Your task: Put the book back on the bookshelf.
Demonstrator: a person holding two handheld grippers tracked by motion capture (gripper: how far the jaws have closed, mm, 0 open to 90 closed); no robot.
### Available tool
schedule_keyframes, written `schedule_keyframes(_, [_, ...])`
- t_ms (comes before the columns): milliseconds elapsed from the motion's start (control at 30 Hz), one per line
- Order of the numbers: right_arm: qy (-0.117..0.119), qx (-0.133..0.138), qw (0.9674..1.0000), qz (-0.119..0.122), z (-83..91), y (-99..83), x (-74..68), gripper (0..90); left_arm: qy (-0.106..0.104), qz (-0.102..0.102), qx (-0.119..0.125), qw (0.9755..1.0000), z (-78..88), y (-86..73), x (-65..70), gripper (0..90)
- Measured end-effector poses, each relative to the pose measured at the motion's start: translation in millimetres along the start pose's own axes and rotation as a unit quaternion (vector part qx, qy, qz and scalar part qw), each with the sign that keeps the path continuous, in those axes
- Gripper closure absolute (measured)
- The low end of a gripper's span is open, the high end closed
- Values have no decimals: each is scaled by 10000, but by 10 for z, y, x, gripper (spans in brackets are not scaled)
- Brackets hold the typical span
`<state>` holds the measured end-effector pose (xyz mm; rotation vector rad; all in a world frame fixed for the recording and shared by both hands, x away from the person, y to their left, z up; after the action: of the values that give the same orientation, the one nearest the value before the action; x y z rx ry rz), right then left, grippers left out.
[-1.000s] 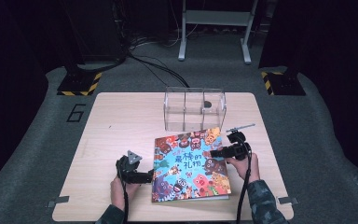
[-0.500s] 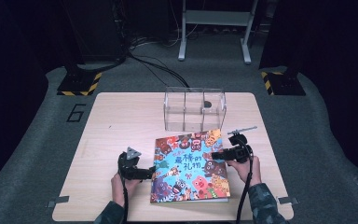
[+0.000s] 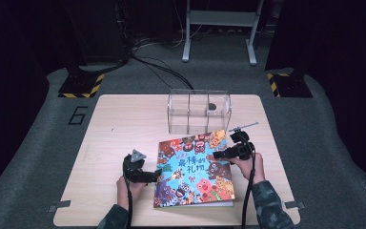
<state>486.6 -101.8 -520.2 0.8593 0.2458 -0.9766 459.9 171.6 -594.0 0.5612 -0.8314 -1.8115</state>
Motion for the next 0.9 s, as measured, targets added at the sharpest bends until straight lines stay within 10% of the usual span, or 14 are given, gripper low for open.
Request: schedule_keyframes(900, [130, 76, 9997, -190, -190, 481, 179, 466, -156, -51, 38, 9999, 2, 4, 24, 34])
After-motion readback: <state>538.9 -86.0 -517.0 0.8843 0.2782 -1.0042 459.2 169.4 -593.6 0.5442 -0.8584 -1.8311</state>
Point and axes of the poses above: each handheld gripper's, and its own axes: z roughly backward along the jaws, y roughly out of its top, x roughly to its right, the point moved 10 cm from there along -z, roughly forward along the jaws, and after that the axes turned 12 degrees about y, right-handed, at the moved point
